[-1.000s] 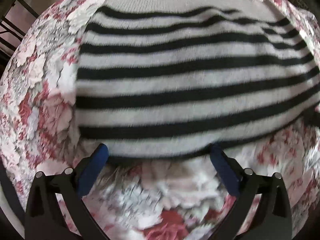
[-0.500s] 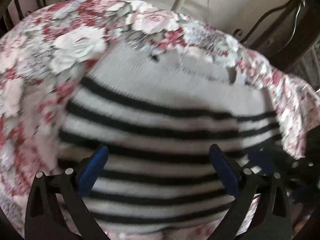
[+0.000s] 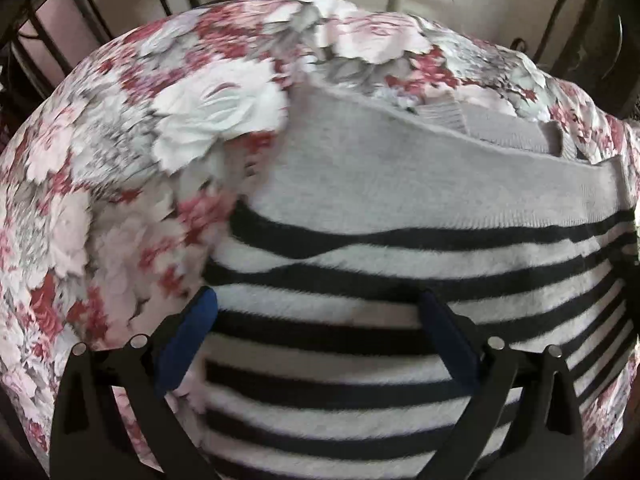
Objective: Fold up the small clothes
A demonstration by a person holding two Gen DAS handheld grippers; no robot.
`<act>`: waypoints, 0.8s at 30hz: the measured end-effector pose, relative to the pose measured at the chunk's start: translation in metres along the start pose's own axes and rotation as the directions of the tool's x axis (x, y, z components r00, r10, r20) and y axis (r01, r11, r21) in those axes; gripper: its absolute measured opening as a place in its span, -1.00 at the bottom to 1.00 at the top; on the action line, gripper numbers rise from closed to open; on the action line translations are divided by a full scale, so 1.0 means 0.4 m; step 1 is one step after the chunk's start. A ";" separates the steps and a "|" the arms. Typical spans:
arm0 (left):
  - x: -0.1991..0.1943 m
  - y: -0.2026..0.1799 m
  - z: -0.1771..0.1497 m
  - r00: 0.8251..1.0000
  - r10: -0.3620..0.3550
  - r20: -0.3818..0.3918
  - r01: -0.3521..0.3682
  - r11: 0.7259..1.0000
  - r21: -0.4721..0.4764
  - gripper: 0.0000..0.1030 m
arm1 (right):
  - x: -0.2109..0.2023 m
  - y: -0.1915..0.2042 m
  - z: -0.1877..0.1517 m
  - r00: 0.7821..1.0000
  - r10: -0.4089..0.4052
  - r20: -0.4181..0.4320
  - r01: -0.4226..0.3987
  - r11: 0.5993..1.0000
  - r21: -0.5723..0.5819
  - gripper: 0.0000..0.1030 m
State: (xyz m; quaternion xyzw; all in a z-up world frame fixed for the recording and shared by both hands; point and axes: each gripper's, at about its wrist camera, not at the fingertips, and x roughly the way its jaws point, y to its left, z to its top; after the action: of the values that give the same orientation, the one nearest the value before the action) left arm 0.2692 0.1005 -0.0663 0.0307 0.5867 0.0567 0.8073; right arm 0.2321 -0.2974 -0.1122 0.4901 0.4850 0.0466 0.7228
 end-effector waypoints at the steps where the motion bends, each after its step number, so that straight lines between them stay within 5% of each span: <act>1: -0.012 0.007 -0.007 0.997 0.080 0.003 -0.080 0.997 -0.003 0.92 | -0.038 0.000 0.006 0.998 -0.046 0.048 0.047 0.999 -0.002 -1.00; 2: -0.030 0.025 -0.024 0.982 0.188 0.008 -0.188 0.982 0.001 0.92 | -0.059 0.008 0.005 0.996 -0.071 0.063 0.071 0.997 -0.006 -0.93; 3: -0.040 0.034 -0.032 0.981 0.192 0.004 -0.192 0.981 -0.001 0.91 | -0.078 0.024 0.000 0.994 -0.087 0.067 0.089 0.996 -0.019 -0.86; 5: -0.066 0.058 -0.048 0.997 0.068 -0.031 -0.070 0.995 -0.066 0.90 | -0.105 0.086 -0.038 0.990 -0.115 0.080 0.122 0.988 -0.093 0.03; 6: -0.084 0.065 -0.058 0.999 0.012 -0.029 -0.015 0.995 -0.094 0.90 | -0.113 0.118 -0.068 0.991 -0.110 0.072 0.119 0.982 -0.145 0.10; 7: -0.111 0.066 -0.073 1.000 -0.027 -0.014 0.026 0.994 -0.109 0.90 | -0.112 0.149 -0.106 0.995 -0.095 0.040 0.101 0.973 -0.208 0.10; 10: -0.168 0.049 -0.112 1.000 0.017 0.026 -0.016 0.998 -0.065 0.90 | -0.083 0.196 -0.219 0.992 -0.096 -0.081 0.065 0.943 -0.327 0.11; 13: -0.194 0.035 -0.165 0.999 0.022 0.035 -0.021 1.000 -0.021 0.90 | -0.032 0.170 -0.279 0.966 -0.201 -0.163 0.130 0.922 -0.365 0.20; 15: -0.158 0.024 -0.193 0.999 0.050 -0.005 -0.050 0.999 0.012 0.90 | 0.002 0.127 -0.273 0.956 -0.215 -0.200 0.139 0.931 -0.338 0.11; 18: -0.061 0.025 -0.221 0.986 0.111 -0.122 -0.105 0.993 0.060 0.92 | -0.021 0.070 -0.242 0.964 -0.129 -0.233 0.088 0.980 -0.178 -0.10; 21: -0.084 0.061 -0.215 0.989 0.052 -0.142 -0.058 0.998 -0.035 0.92 | -0.083 0.087 -0.234 0.971 -0.178 -0.162 0.146 0.971 -0.190 0.16; 24: -0.160 0.038 -0.209 0.989 0.142 -0.044 -0.141 0.990 0.017 0.90 | -0.148 0.110 -0.236 0.972 -0.211 -0.104 0.174 0.942 -0.286 0.36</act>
State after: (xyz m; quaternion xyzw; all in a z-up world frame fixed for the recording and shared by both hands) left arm 0.1695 0.1062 -0.0298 0.0766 0.6016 0.1104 0.7874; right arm 0.1484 -0.2441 -0.0450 0.3309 0.5664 0.0751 0.7511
